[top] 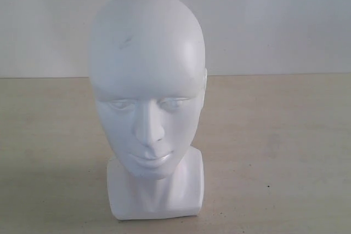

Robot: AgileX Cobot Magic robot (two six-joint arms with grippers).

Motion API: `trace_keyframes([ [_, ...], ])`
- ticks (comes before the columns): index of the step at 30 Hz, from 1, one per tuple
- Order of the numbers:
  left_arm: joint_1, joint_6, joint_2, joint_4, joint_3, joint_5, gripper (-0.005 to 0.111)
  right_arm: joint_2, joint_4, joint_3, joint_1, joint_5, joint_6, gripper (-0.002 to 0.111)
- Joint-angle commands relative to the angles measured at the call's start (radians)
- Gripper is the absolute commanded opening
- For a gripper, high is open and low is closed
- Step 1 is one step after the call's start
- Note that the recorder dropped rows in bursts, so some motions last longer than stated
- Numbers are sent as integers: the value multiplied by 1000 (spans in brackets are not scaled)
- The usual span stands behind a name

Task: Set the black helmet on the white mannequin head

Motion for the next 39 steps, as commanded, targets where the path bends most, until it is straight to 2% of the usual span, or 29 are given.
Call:
trace_keyframes([
  [1,-10,-6,-3,-3,-1,-2,4,-101,-31,138,-1,-249,-86,0],
  [4,-10,-6,-3,-3,-1,-2,4,-153,-40,273,-1,-373,-74,0],
  [7,-10,-6,-3,-3,-1,-2,4,-193,-97,416,-1,-509,44,0],
  [13,-10,-6,-3,-3,-1,-2,4,-176,-365,588,-1,-900,742,0],
  [23,-10,-6,-3,-3,-1,-2,4,-56,-630,551,-1,-1330,1468,0],
  [26,-10,-6,-3,-3,-1,-2,4,-3,-651,538,-1,-1330,1671,0],
  [33,-10,-6,-3,-3,-1,-2,4,113,-746,538,-1,-1330,1913,0],
  [39,-10,-6,-3,-3,-1,-2,4,172,-829,541,-1,-1330,1900,0],
])
